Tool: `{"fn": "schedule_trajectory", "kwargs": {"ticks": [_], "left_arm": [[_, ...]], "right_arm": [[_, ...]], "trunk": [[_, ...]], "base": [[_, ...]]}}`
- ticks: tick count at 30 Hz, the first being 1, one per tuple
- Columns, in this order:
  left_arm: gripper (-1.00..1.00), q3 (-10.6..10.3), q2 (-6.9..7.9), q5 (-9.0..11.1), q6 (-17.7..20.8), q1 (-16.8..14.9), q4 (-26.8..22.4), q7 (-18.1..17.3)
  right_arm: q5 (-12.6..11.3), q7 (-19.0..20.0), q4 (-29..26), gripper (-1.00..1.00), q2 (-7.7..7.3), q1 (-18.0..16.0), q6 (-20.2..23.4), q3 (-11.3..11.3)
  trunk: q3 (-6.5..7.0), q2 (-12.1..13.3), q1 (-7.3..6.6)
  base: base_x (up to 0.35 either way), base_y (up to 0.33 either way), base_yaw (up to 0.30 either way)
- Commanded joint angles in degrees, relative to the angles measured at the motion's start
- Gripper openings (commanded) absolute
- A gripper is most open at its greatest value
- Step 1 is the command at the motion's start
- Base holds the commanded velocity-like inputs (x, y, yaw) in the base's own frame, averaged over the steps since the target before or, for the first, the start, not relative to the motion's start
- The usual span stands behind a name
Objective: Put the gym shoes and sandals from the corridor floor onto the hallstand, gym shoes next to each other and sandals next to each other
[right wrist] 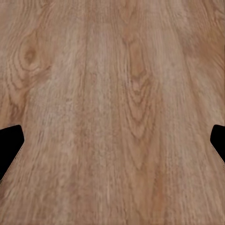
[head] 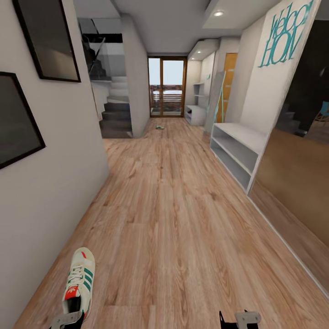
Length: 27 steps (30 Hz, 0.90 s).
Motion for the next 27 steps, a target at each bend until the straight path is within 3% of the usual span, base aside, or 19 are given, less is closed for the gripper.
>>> {"fn": "schedule_trajectory", "kwargs": {"ticks": [1, 27], "left_arm": [[-1.0, 0.35, -0.03, 0.26, -0.04, -0.05, 0.04, -0.56], [-1.0, 0.44, 0.04, 0.22, -0.12, -0.05, 0.04, -0.54]], "right_arm": [[0.21, -0.6, 0.05, 1.0, -0.06, -0.04, -0.05, 0.43], [0.12, -0.79, 0.26, 1.0, -0.06, -0.04, -0.14, 0.3]], "trunk": [[-0.04, -0.02, 0.02], [1.9, -0.02, 0.02]], "base": [[0.34, 0.0, 0.0], [0.339, 0.0, 0.0]]}}
